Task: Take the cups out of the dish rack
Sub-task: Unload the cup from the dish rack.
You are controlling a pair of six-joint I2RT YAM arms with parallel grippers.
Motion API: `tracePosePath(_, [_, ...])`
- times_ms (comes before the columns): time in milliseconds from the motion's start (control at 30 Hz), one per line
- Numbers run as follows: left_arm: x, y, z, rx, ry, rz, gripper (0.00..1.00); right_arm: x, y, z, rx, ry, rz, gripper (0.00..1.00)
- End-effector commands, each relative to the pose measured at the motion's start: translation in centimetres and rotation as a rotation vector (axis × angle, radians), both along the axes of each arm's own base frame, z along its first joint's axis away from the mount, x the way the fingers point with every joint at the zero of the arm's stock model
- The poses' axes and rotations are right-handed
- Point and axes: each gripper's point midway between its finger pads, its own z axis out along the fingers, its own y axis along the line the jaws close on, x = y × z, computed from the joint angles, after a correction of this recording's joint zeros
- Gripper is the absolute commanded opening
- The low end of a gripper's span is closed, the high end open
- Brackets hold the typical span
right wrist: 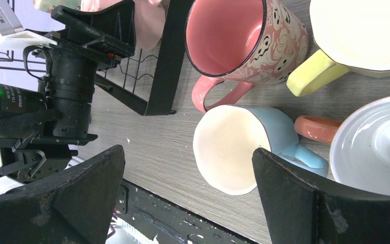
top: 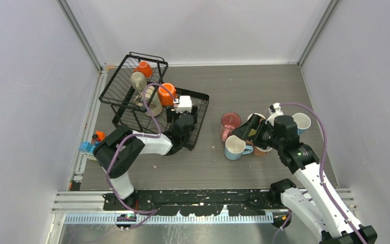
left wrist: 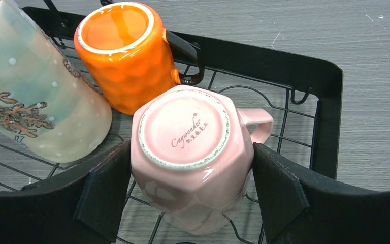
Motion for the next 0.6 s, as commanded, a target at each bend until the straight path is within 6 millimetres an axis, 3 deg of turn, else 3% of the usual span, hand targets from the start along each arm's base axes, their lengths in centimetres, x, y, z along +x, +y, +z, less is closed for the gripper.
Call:
tracePosePath(0, [0.13, 0.99, 2.15, -0.104, -0.068, 0.06, 0.48, 0.44, 0.01, 0.63, 0.008, -0.04, -0.004, 1.0])
tracePosePath(233, [-0.12, 1.26, 2.1, -0.105, -0.054, 0.069, 0.78, 0.39, 0.05, 0.46, 0.013, -0.036, -0.005, 1.0])
tracePosePath(567, [0.22, 0.88, 1.37, -0.097, -0.017, 0.072, 0.96, 0.29, 0.01, 0.42, 0.013, -0.037, -0.004, 1.0])
